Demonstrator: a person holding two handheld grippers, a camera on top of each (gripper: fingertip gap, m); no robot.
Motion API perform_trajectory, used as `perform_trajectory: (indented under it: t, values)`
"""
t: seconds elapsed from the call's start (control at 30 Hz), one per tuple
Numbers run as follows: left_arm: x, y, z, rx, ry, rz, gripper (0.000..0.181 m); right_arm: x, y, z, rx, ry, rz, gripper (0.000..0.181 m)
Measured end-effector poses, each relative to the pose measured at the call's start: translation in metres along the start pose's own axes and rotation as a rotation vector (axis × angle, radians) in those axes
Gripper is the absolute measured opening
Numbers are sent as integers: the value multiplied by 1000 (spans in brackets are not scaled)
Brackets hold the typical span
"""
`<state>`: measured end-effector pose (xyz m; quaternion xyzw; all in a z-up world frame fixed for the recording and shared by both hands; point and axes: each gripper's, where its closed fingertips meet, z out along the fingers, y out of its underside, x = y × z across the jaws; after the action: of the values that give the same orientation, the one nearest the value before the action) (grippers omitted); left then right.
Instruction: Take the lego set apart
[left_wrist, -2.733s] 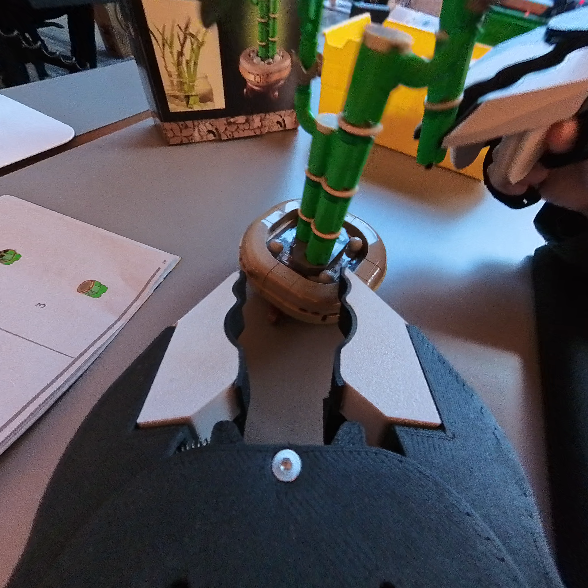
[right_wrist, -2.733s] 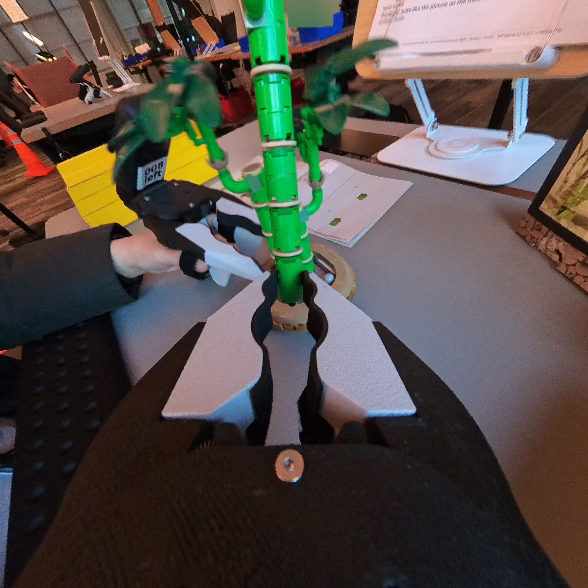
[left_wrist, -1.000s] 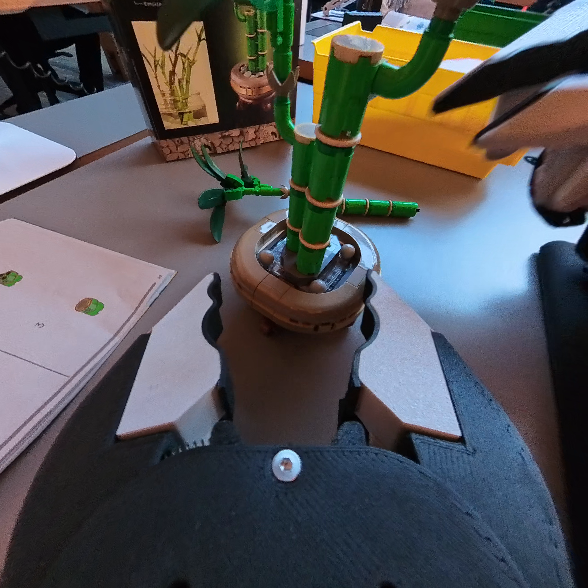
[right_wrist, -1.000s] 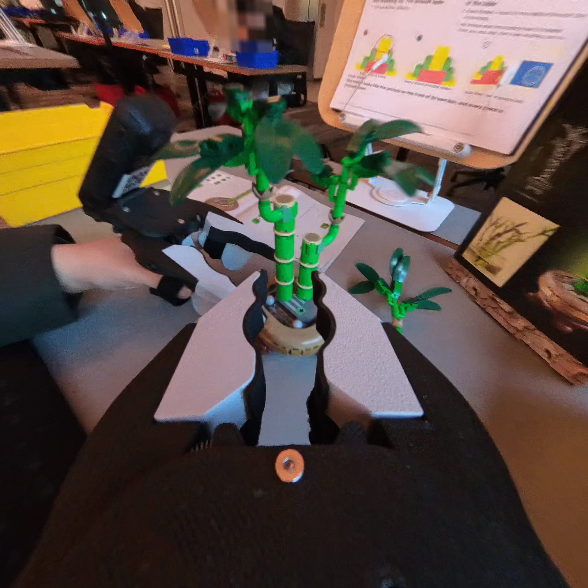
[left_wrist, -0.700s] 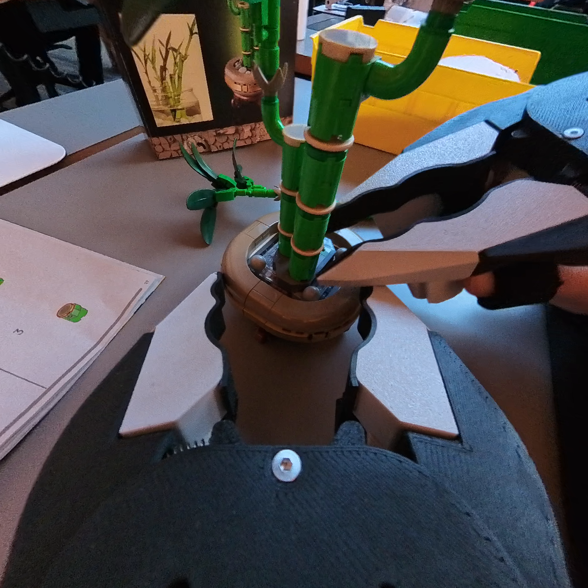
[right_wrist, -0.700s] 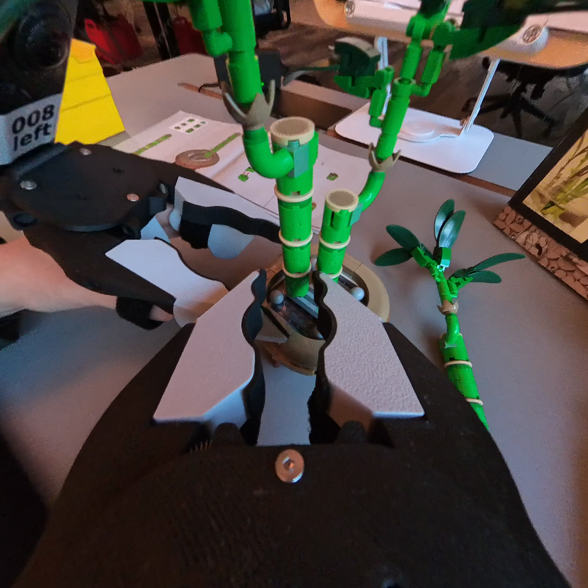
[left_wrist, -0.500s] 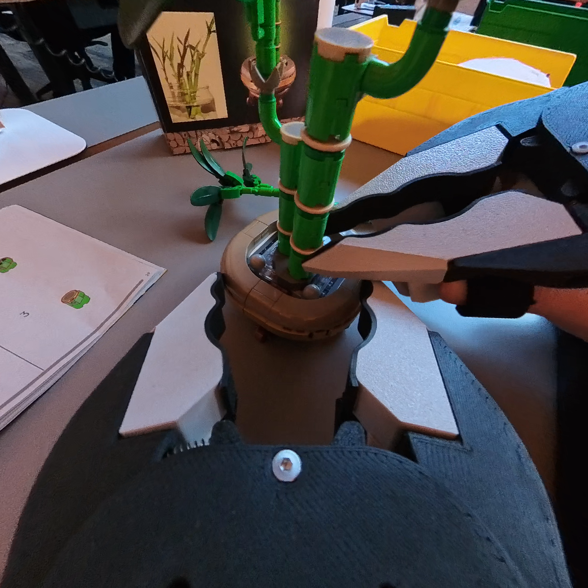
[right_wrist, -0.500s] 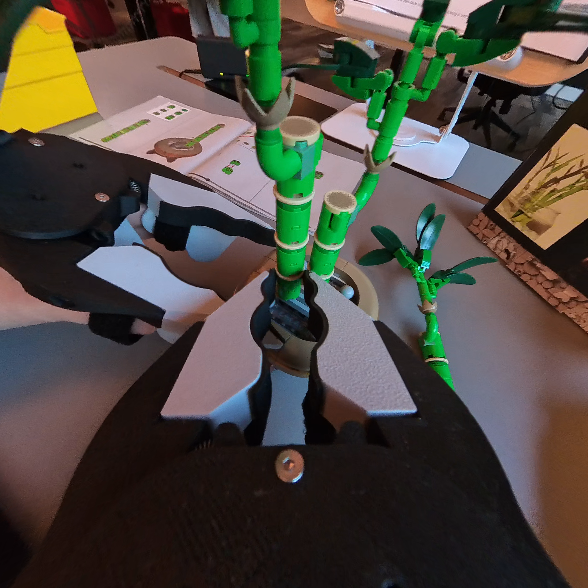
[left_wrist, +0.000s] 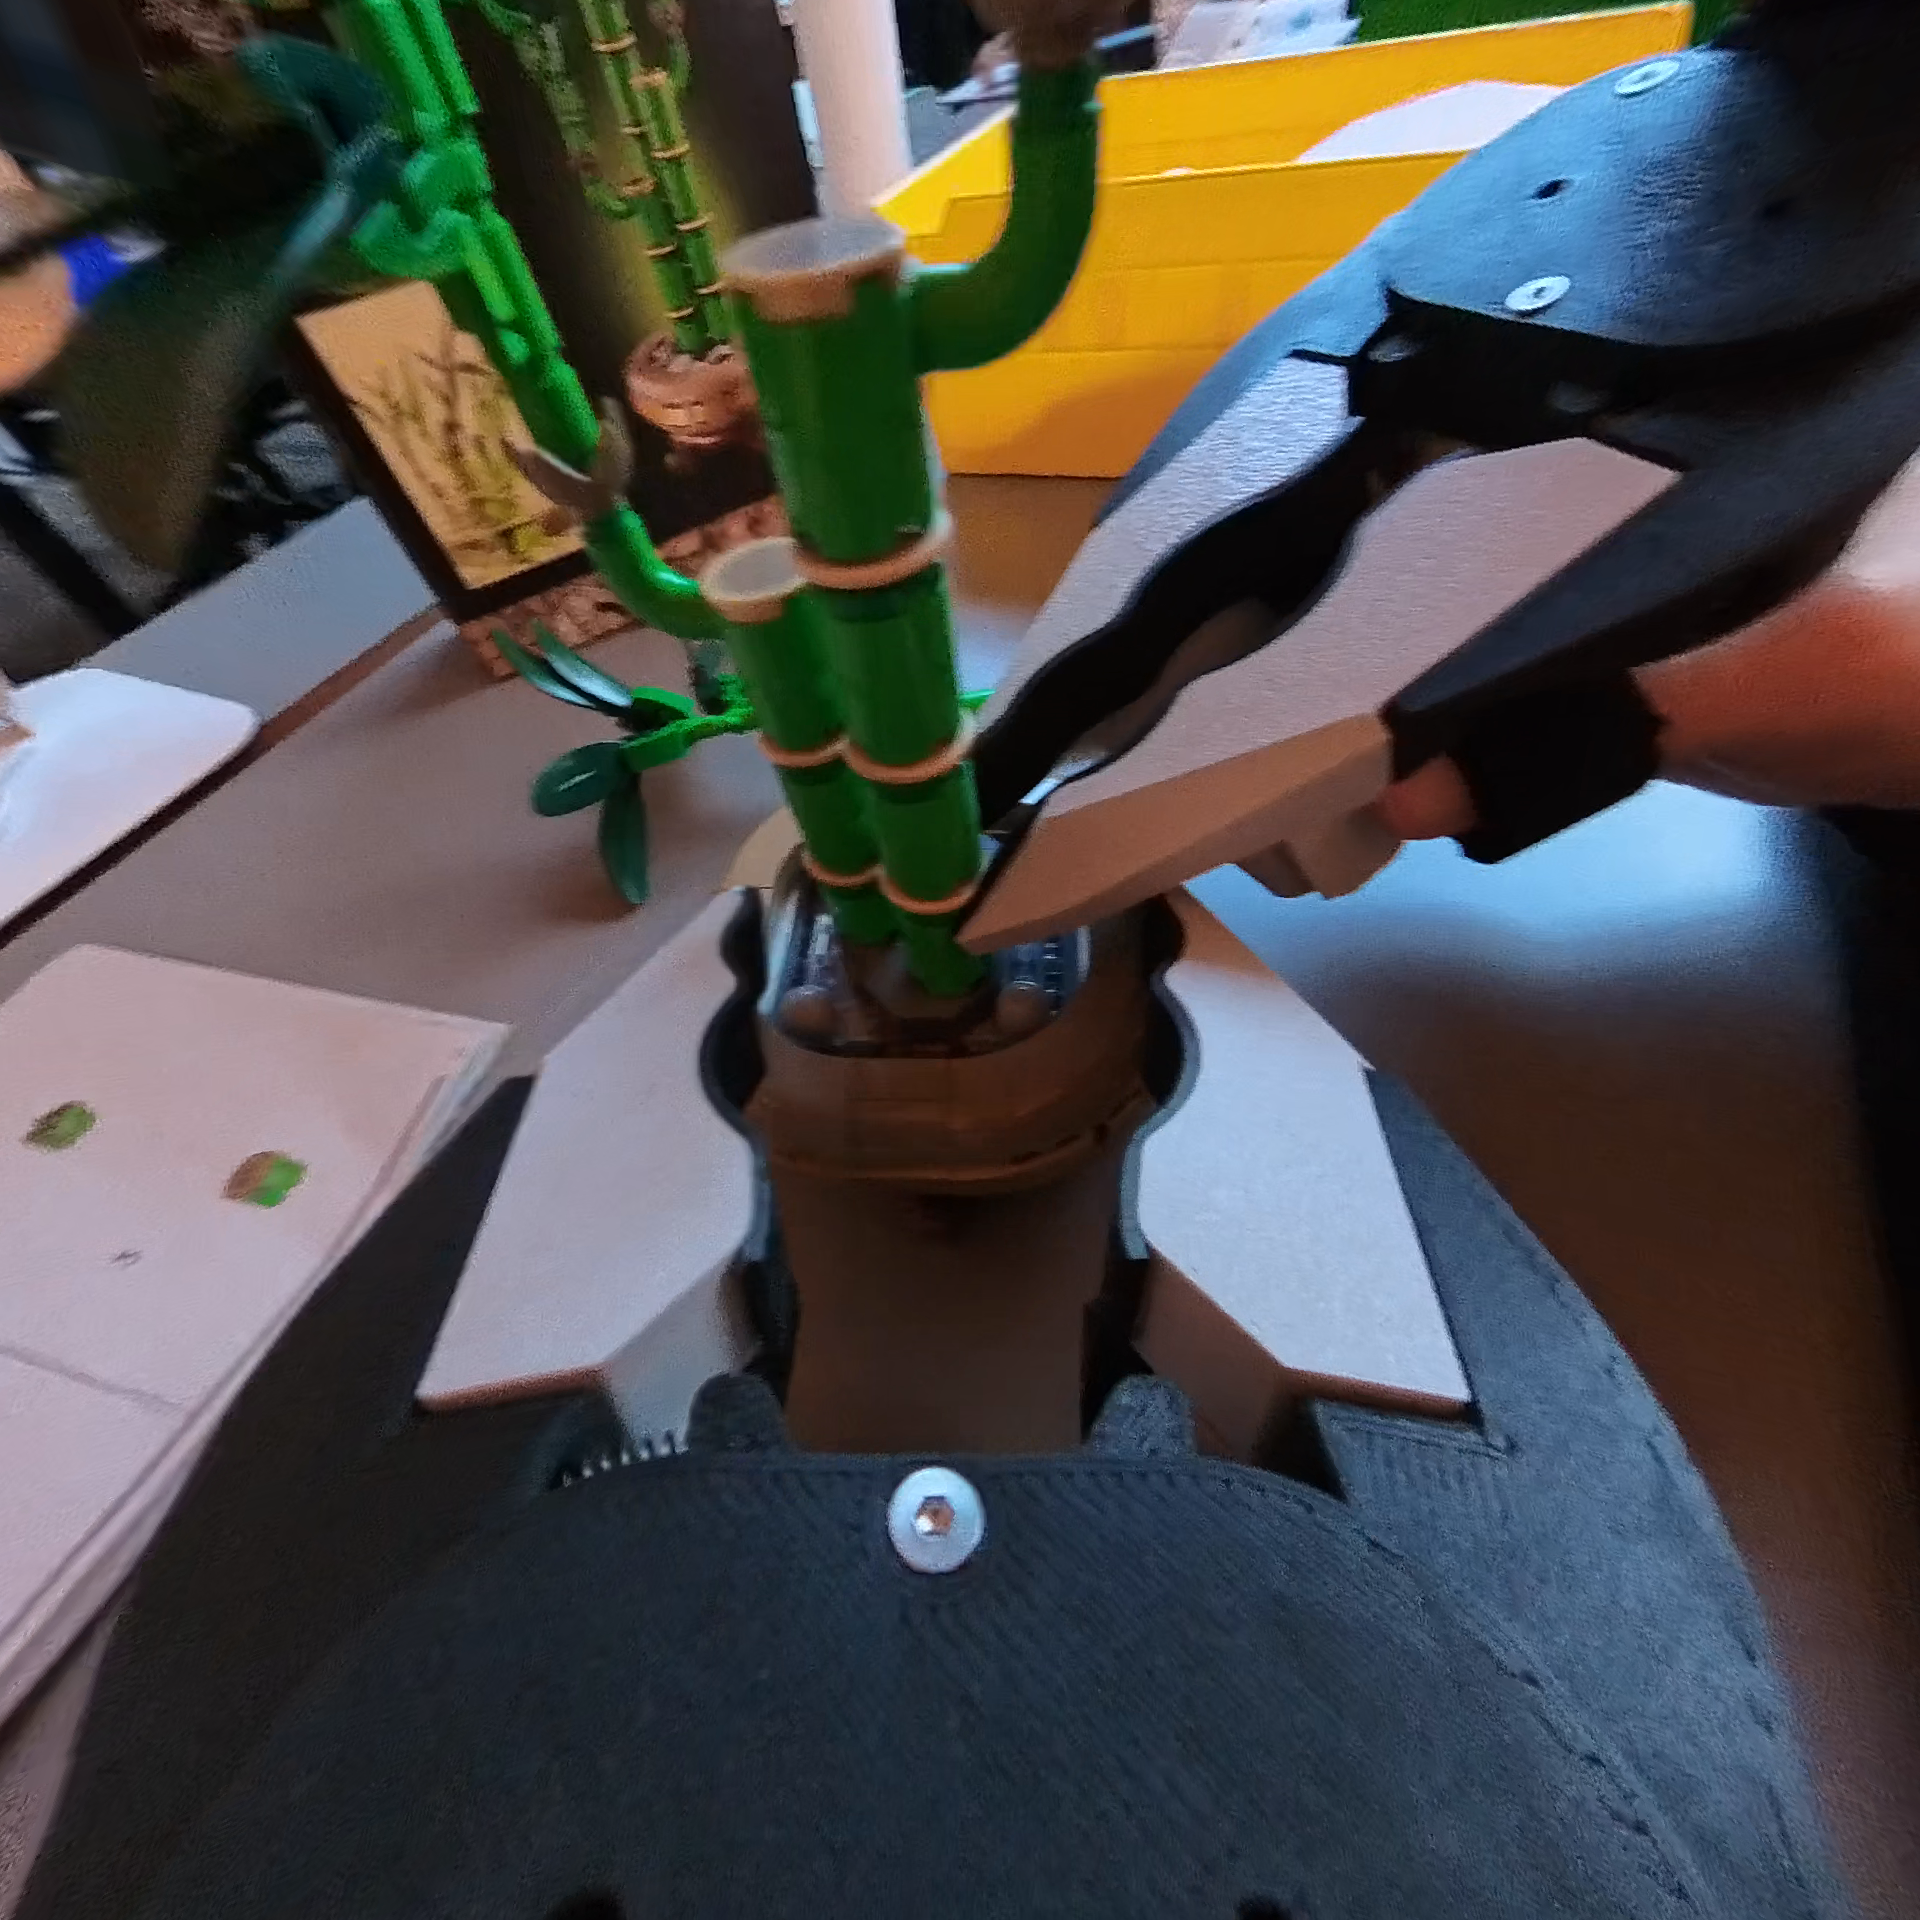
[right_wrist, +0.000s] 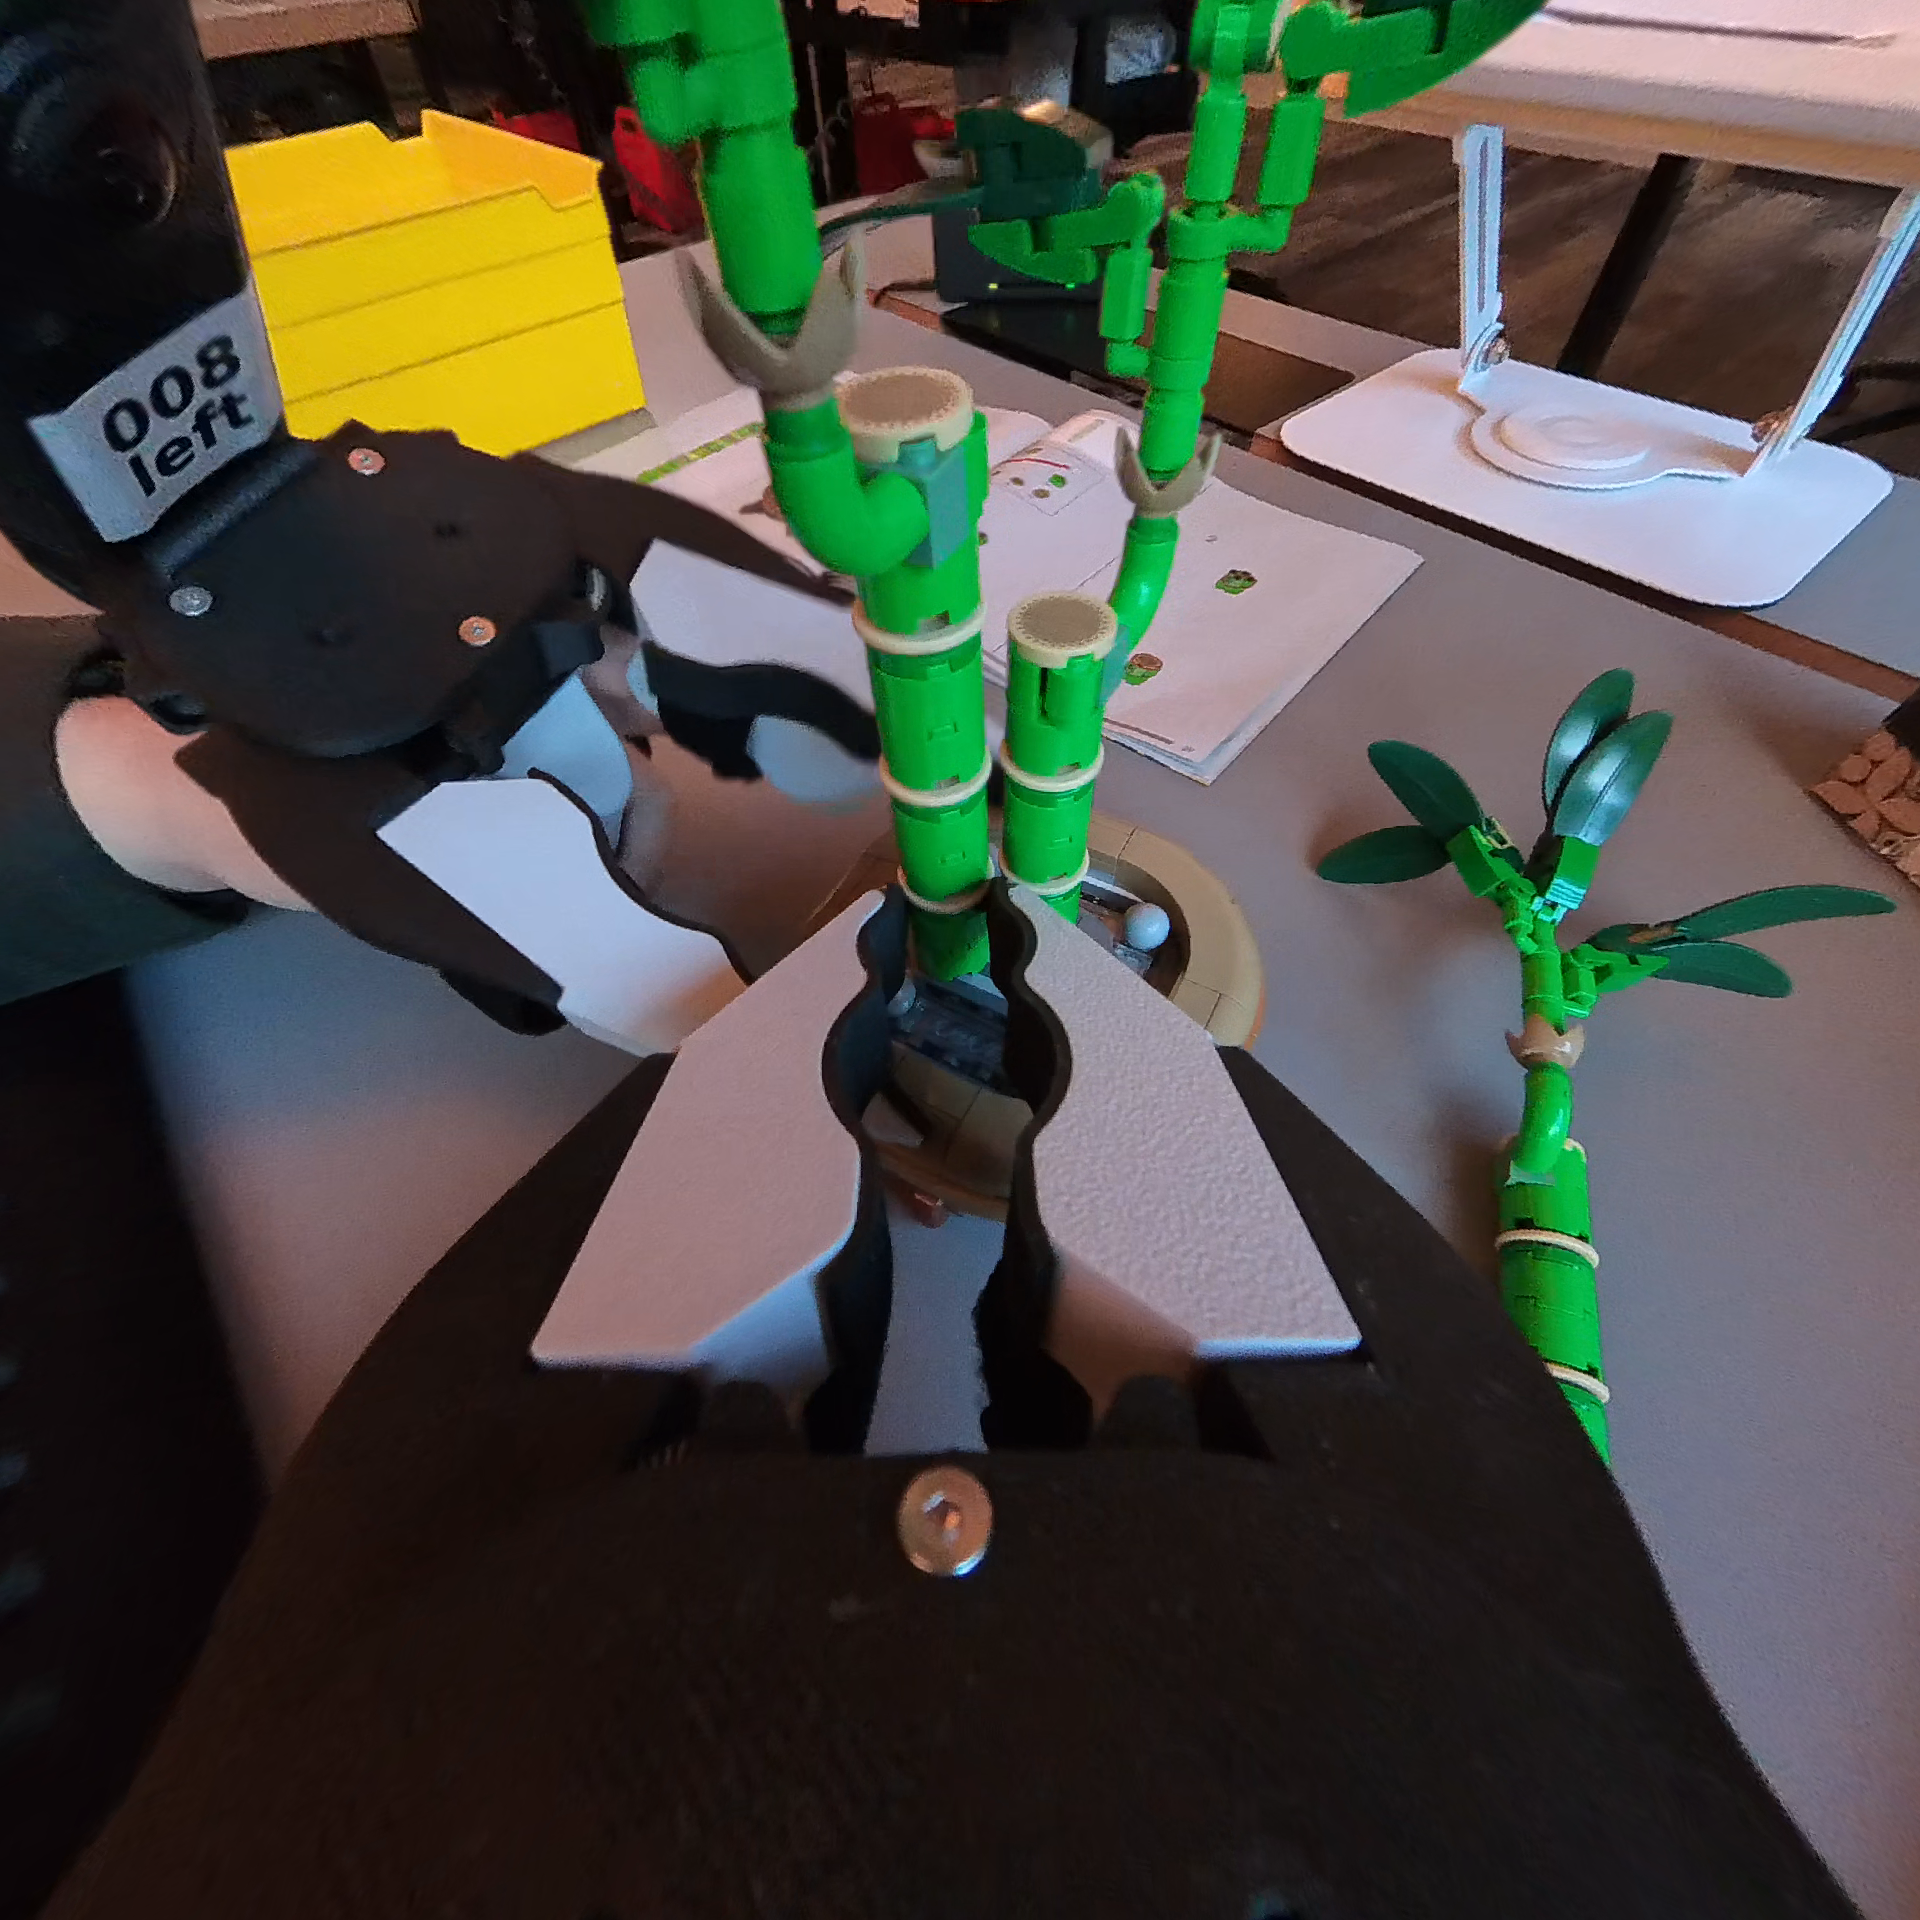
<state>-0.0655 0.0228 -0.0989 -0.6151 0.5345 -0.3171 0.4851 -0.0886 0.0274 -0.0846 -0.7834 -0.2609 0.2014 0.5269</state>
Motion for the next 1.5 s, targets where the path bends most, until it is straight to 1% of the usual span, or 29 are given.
perform_trajectory:
  t: [0.03,0.23,0.43,0.67,0.7,0.73,0.77,0.83,0.87,0.97,1.03,1.07,1.1,1.17,1.23,1.27,1.33,1.4,1.5]
  values:
    - [6,1,0,2,39,-16,61,0,0,0,-1,4,0,14]
    - [8,5,1,-29,84,-117,60,1,-1,-1,13,28,-3,12]
    - [8,5,1,-29,93,-124,60,1,-1,-2,37,39,-14,12]
    - [9,5,0,-30,103,-126,60,1,-3,-3,60,29,18,12]
    - [9,5,0,-30,104,-126,60,1,-10,-6,104,24,27,13]
    - [9,5,0,-30,104,-127,60,4,-29,-16,214,26,59,13]
    - [9,5,0,-30,104,-127,60,10,-38,-24,263,39,79,12]
    - [9,5,0,-28,109,-134,59,19,-28,-26,221,68,72,13]
    - [9,5,0,-26,111,-138,59,16,-23,-24,194,47,72,13]
    - [6,5,-2,-20,107,-160,56,3,-32,-33,217,-19,20,14]
    - [3,6,-6,-19,101,-182,49,6,-35,-45,203,-13,26,13]
    - [1,7,-8,-17,102,-186,48,10,-31,-52,162,-11,48,14]
    - [3,6,-11,-13,119,-186,53,16,-23,-57,95,-14,86,14]
    - [4,5,-14,-12,132,-182,62,30,1,-66,-89,-25,195,14]
    - [-3,-1,-16,17,86,-153,71,54,23,-74,-219,54,255,14]
    - [-8,-4,-17,29,55,-136,76,60,33,-76,-280,62,291,14]
    - [-15,-4,-19,28,4,-95,86,62,47,-73,-368,36,381,14]
    - [-15,3,-18,0,-9,-58,89,65,56,-67,-427,56,425,14]
    - [-15,8,-16,-18,-9,-64,93,65,68,-58,-529,41,492,14]
